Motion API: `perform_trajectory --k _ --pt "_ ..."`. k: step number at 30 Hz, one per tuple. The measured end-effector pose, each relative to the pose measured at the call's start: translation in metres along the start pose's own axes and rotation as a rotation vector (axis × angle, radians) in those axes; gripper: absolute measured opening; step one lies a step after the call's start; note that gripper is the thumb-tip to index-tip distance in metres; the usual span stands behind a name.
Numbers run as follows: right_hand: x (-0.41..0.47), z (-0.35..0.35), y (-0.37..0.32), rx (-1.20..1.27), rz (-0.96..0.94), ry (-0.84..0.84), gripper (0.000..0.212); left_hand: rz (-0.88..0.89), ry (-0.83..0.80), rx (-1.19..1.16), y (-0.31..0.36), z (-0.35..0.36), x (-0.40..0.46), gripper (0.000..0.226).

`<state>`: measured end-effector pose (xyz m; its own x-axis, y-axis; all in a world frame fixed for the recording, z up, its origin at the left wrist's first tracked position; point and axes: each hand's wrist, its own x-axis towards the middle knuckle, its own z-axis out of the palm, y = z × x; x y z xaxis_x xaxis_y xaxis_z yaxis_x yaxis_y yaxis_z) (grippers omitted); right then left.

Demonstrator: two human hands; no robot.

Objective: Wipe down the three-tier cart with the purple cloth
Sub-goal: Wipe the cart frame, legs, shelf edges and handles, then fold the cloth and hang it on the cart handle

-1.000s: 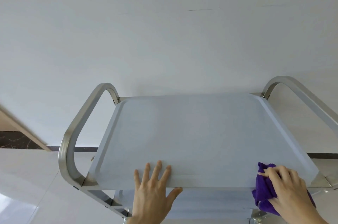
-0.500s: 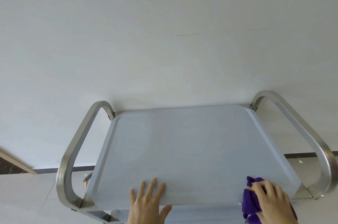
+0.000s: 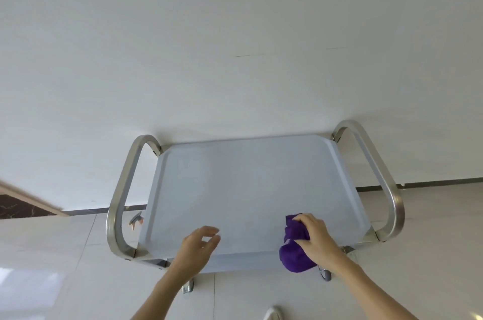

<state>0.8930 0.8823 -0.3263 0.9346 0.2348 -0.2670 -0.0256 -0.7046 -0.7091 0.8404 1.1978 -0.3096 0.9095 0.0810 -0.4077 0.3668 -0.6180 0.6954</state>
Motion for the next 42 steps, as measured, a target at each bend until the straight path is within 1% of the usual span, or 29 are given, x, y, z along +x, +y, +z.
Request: perform_trajectory --k 2,4,6,9,12,16,18,20,22,25,28,32,36,38,40,42 --pt "0.005 -0.002 -0.039 0.170 -0.082 0.011 0.026 -0.014 0.009 -0.130 0.017 -0.007 -0.008 0.013" --pt "0.010 -0.004 -0.077 0.274 -0.146 0.001 0.026 -0.009 0.007 -0.241 0.035 -0.015 -0.013 0.014" --pt "0.014 -0.007 -0.113 0.344 -0.208 -0.034 0.024 0.002 0.008 -0.327 0.051 -0.023 -0.015 0.015" --pt "0.020 -0.011 -0.156 0.423 -0.240 -0.051 0.023 0.004 0.027 -0.459 0.070 -0.043 -0.014 0.019" --pt "0.026 -0.013 -0.190 0.485 -0.272 -0.045 0.029 0.044 0.029 -0.529 0.082 -0.072 -0.011 0.024" --pt "0.033 -0.011 -0.223 0.600 -0.237 -0.049 0.026 0.165 -0.014 -0.550 0.091 -0.108 -0.006 0.030" --pt "0.036 -0.008 -0.236 0.683 -0.223 -0.098 0.025 0.220 -0.028 -0.573 0.095 -0.121 -0.004 0.030" --pt "0.037 -0.002 -0.247 0.813 -0.192 -0.145 0.034 0.232 0.002 -0.653 0.096 -0.131 -0.003 0.031" --pt "0.039 0.004 -0.255 0.949 -0.124 -0.149 0.044 0.238 0.052 -0.736 0.095 -0.140 0.000 0.031" --pt "0.043 0.010 -0.258 1.059 -0.036 -0.113 0.048 0.269 0.067 -0.790 0.094 -0.153 0.003 0.022" --pt "0.047 0.013 -0.255 1.156 0.020 -0.132 0.047 0.309 0.064 -0.768 0.098 -0.165 0.003 0.015" --pt "0.050 0.015 -0.249 1.311 0.047 -0.240 0.047 0.384 0.057 -0.696 0.102 -0.176 0.005 0.013" --pt "0.051 0.013 -0.244 1.357 -0.006 -0.404 0.052 0.406 0.079 -0.670 0.097 -0.187 0.009 0.012" --pt "0.052 0.008 -0.242 1.336 -0.033 -0.497 0.054 0.402 0.095 -0.680 0.094 -0.192 0.011 0.012" --pt "0.052 -0.002 -0.244 1.255 -0.040 -0.552 0.056 0.401 0.099 -0.680 0.092 -0.195 0.013 0.011" --pt "0.054 -0.011 -0.255 1.104 -0.018 -0.530 0.060 0.407 0.091 -0.677 0.091 -0.195 0.014 0.010"
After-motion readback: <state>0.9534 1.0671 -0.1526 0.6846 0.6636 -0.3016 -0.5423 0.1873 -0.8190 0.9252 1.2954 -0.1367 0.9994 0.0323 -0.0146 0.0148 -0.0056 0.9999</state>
